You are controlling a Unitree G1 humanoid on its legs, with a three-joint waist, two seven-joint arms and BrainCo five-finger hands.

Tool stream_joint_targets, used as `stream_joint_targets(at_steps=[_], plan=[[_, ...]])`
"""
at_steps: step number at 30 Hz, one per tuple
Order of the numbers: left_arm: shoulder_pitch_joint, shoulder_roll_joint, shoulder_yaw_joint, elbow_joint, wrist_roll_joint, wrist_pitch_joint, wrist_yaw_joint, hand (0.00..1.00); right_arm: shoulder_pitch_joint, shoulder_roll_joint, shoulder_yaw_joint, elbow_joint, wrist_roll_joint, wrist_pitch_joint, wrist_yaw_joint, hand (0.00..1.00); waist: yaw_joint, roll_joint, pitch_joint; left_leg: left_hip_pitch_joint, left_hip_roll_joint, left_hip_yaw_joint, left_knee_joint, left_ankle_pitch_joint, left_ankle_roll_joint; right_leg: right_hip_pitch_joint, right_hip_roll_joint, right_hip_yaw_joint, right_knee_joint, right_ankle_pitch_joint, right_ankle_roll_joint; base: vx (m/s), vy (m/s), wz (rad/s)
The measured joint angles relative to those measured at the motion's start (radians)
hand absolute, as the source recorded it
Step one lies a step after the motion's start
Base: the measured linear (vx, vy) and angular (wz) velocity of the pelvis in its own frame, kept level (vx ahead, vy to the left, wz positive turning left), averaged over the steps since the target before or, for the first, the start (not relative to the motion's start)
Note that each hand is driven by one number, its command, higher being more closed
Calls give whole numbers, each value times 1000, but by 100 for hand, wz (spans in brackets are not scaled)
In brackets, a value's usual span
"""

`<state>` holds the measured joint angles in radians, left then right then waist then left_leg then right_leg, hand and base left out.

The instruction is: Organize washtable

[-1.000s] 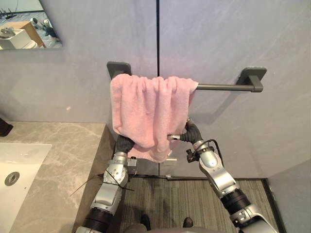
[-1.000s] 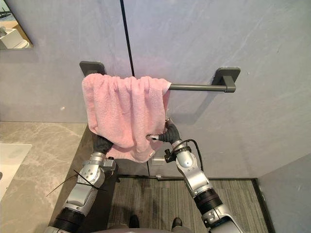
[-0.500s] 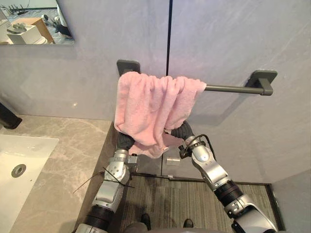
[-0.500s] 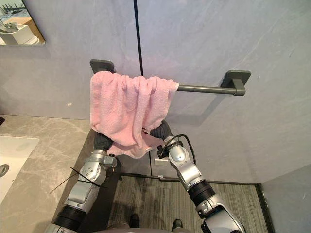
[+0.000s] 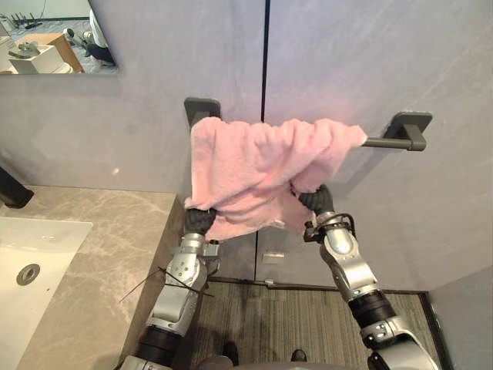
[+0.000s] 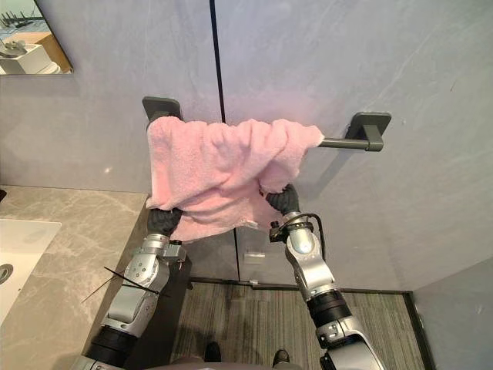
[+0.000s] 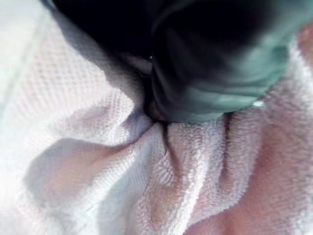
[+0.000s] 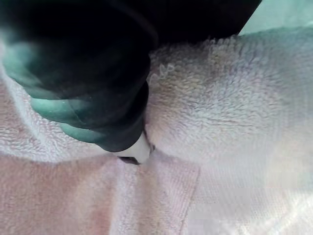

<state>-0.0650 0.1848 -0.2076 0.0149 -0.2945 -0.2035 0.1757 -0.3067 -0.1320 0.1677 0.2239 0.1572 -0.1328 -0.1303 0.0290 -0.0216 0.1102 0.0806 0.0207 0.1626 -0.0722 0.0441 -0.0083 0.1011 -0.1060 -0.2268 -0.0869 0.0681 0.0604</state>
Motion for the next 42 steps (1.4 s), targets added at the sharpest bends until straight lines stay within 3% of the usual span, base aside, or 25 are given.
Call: stream_joint_targets(at_steps=[3, 17, 18, 19, 20, 37, 42], plan=[[-4, -4, -1, -8, -4, 0, 0, 100, 6, 11, -17, -15, 12, -16, 0, 100, -17, 0, 0, 3, 0, 7, -2, 0, 0, -1, 0, 8, -1, 2, 2, -4, 0, -8], [-39, -26, -29, 20, -6, 11, -2, 100, 71, 17, -58, -12, 32, -15, 13, 100, -43, 1, -1, 8, -2, 31, -17, 0, 0, -18, -1, 32, -4, 5, 7, -10, -5, -5], [-38, -28, -28, 41, -6, 13, -1, 100, 78, 16, -58, -10, 32, -14, 23, 0, -44, 1, -1, 9, -3, 31, -18, 0, 0, -18, -1, 34, -4, 5, 7, -11, -8, -4], [-37, -29, -27, 49, -6, 17, -1, 100, 80, 15, -58, -7, 32, -13, 25, 0, -44, 1, -1, 9, -2, 31, -18, 0, 0, -18, -1, 34, -4, 5, 7, 0, 0, 0], [-35, -35, -23, 65, -6, 23, -1, 0, 80, 13, -59, 6, 30, -10, 28, 0, -44, 1, -1, 9, -2, 31, -18, 0, 0, -17, -1, 34, -3, 5, 7, 0, 0, 0], [56, -69, 30, 126, -18, 34, -1, 0, 181, 6, -101, 68, 1, 7, 25, 0, -41, 2, -30, 11, -3, 6, -21, 0, 0, -3, -3, 9, -3, 2, 10, -7, -4, 4], [110, -91, 96, 119, -30, 34, 1, 0, 229, 22, -154, 68, 3, 12, 19, 0, -41, 2, -30, 12, -3, 4, -21, 0, -1, -2, -3, 7, -4, 2, 11, -19, -7, 1]])
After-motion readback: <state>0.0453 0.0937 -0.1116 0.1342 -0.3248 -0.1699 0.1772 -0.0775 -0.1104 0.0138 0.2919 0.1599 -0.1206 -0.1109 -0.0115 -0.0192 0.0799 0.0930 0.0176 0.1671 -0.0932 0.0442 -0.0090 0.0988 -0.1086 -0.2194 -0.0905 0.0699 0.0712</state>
